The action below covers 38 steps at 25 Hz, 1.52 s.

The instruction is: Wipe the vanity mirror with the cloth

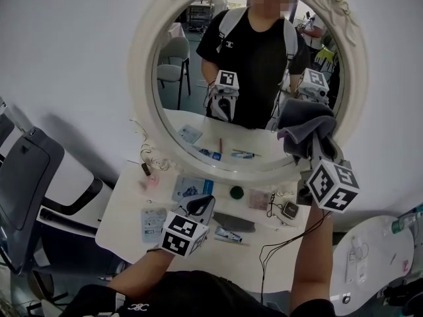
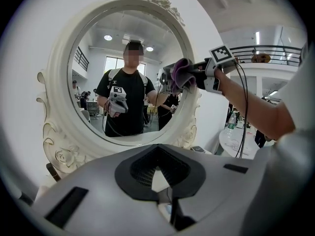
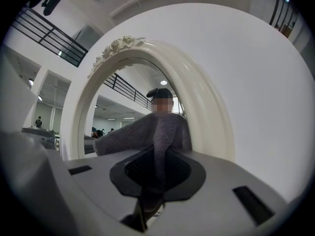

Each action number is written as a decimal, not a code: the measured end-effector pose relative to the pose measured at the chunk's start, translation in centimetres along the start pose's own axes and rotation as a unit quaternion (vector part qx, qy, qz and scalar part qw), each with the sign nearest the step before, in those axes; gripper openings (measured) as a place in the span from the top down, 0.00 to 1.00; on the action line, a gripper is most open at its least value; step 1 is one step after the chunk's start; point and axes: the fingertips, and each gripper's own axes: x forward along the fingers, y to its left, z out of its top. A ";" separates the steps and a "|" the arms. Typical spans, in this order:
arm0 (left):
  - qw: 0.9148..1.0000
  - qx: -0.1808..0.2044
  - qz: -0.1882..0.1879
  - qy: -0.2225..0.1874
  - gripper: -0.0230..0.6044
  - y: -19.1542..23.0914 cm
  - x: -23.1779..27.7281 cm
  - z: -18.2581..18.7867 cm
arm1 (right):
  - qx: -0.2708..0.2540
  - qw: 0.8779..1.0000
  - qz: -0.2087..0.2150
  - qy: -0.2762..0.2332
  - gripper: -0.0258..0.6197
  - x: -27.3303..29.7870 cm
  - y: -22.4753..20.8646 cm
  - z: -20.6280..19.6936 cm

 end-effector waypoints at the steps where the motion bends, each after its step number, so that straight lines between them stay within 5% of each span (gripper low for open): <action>1: 1.000 0.000 -0.001 0.000 0.95 0.0 0.1 -0.1 | -0.003 1.000 0.000 -0.001 0.89 0.0 0.0 0.5; 10: 1.000 0.003 -0.015 -0.001 0.95 0.7 -0.3 -0.4 | -0.036 0.999 0.015 -0.001 0.89 0.2 0.8 1.5; 20: 1.000 -0.007 -0.007 0.000 0.95 3.9 -1.9 -0.9 | -0.073 0.997 0.038 -0.010 0.89 2.2 6.3 2.7; 25: 1.000 -0.013 0.005 0.001 0.95 5.9 -3.2 -1.5 | -0.128 0.990 0.051 -0.005 0.89 3.3 9.8 2.4; 38: 0.999 -0.038 0.032 -0.001 0.95 11.8 -6.7 -3.1 | -0.139 0.984 0.112 -0.015 0.89 7.2 21.8 1.9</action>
